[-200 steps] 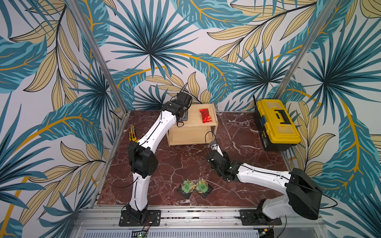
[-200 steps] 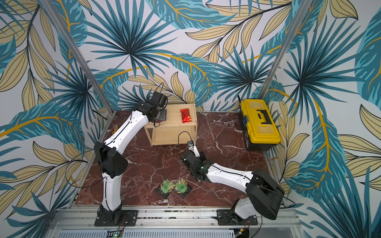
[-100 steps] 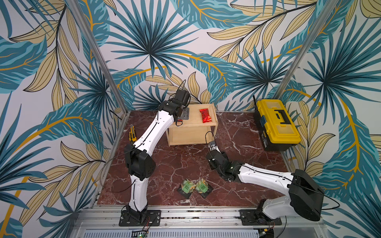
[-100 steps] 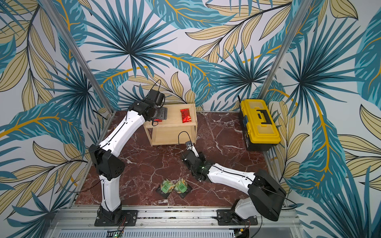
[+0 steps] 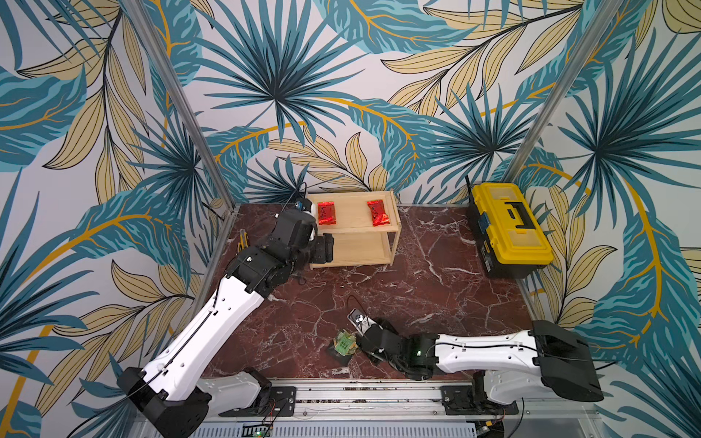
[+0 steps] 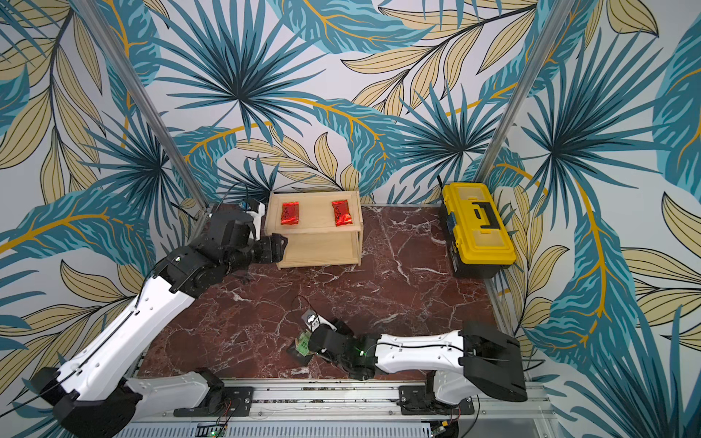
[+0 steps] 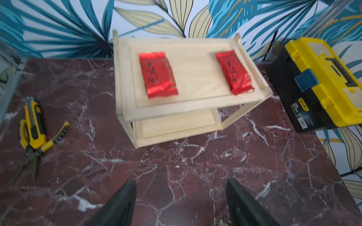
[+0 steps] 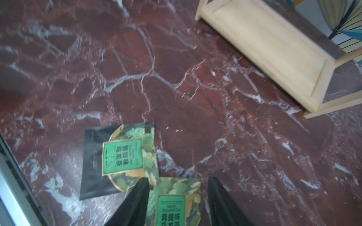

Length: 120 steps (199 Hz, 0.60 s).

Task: Place the tea bags on the shelf by color
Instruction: Place the tea bag on the shelf, then move the tea bag to the center of the board.

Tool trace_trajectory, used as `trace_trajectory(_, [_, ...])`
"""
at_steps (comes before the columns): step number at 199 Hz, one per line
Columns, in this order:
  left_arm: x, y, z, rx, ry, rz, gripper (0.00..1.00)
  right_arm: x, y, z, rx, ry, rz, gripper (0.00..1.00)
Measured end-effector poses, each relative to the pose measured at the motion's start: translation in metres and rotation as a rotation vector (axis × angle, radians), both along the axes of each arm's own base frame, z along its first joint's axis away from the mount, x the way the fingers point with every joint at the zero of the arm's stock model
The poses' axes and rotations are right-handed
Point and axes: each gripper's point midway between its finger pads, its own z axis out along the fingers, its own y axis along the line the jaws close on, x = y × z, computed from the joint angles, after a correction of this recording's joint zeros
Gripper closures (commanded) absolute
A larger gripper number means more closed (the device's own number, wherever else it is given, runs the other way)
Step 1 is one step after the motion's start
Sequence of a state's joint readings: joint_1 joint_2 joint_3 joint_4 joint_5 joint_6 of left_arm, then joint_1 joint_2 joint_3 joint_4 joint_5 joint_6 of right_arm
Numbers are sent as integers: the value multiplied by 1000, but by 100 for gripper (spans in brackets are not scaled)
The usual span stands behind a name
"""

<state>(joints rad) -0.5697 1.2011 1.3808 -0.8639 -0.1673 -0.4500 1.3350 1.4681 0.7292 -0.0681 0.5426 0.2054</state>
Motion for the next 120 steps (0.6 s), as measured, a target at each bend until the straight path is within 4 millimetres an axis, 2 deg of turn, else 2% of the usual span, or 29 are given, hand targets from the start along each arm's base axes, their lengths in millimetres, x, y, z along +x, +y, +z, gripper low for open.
trace_trajectory(23, [-27,11,-35,-2,87,2,25,-26,21,-25,-73,8,55,45])
trace_trajectory(45, [-52,24,-54,-20,123,11,25,-42,35,-35,-96,13,91,41])
trace_trajectory(72, [-69,30,-73,-51,163,25,24,-47,36,-38,-98,21,94,38])
trace_trajectory(120, [-86,34,-136,-58,309,63,23,-50,32,-43,-110,46,91,32])
